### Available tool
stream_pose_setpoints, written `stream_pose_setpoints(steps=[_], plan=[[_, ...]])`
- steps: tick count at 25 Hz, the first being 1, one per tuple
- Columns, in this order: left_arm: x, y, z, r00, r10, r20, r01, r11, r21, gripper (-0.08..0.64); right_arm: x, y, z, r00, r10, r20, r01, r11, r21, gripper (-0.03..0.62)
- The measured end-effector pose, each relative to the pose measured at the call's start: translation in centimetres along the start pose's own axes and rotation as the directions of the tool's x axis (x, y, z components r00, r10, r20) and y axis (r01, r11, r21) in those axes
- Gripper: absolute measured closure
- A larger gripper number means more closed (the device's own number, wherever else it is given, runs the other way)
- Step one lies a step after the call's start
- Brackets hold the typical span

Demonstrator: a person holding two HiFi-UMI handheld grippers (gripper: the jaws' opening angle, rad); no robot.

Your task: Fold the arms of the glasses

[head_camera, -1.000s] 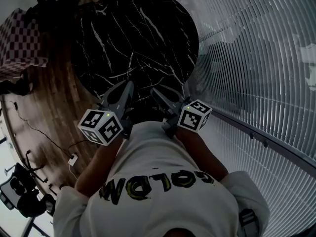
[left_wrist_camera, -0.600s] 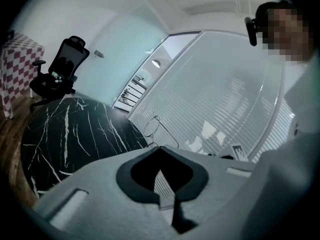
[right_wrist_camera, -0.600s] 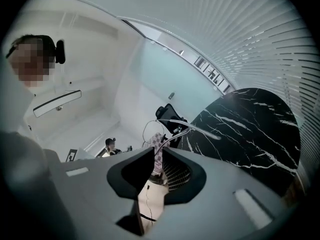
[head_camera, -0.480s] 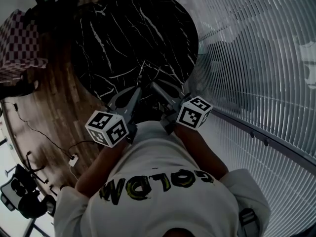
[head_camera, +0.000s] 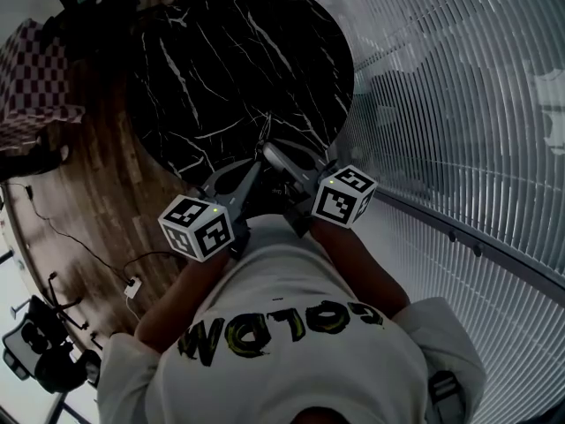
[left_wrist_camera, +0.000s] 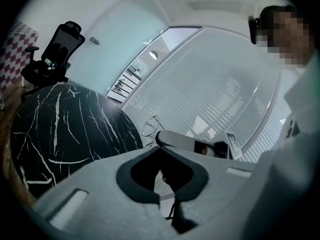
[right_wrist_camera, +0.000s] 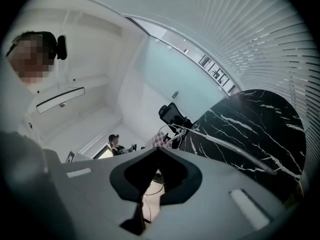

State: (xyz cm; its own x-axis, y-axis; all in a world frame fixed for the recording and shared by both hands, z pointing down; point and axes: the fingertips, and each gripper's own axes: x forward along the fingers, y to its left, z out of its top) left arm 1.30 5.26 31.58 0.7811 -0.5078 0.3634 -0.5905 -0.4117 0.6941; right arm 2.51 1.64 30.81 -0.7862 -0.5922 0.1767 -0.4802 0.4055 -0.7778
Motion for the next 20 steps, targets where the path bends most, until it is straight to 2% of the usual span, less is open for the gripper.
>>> stream_pose_setpoints(steps=[4,7,10,13,16,18,20], plan=[[0.2,1.1,0.3,1.000,-0.007,0.004,0.007,0.999,-0.033,0.560,1.0,-0.4,-0.1,1.000,0.003,-0.016,-0.003,1.000,0.000,0.591],[0.4,1.5,0.0,1.000,-0.013,0.020,0.015,0.996,-0.087,0.560,0.7,-0.6,-0.4,1.000,0.000,-0.026,0.000,1.000,-0.020,0.578],[0.1,1.9,0.5,0.999,-0.016,0.040,0.022,0.988,-0.152,0.560,0.0,0.5,0.2,0.999,-0.016,-0.044,0.011,0.995,-0.101,0.566],[0.0,2.2,1.1,0.999,-0.014,0.051,0.023,0.984,-0.178,0.560,-1.3,2.1,2.0,0.999,-0.034,-0.040,0.023,0.970,-0.240,0.565],[-0.1,2.7,1.5,0.998,-0.007,0.058,0.017,0.984,-0.175,0.560,-2.6,1.5,4.7,0.994,-0.110,0.004,0.102,0.912,-0.398,0.565],[-0.4,2.8,1.7,0.998,-0.003,0.065,0.014,0.985,-0.174,0.560,-3.4,-0.2,5.8,0.981,-0.194,0.027,0.181,0.843,-0.506,0.559],[-0.7,2.9,1.9,0.998,-0.002,0.071,0.014,0.984,-0.177,0.560,-3.9,-1.8,5.9,0.962,-0.273,0.020,0.228,0.757,-0.612,0.543]])
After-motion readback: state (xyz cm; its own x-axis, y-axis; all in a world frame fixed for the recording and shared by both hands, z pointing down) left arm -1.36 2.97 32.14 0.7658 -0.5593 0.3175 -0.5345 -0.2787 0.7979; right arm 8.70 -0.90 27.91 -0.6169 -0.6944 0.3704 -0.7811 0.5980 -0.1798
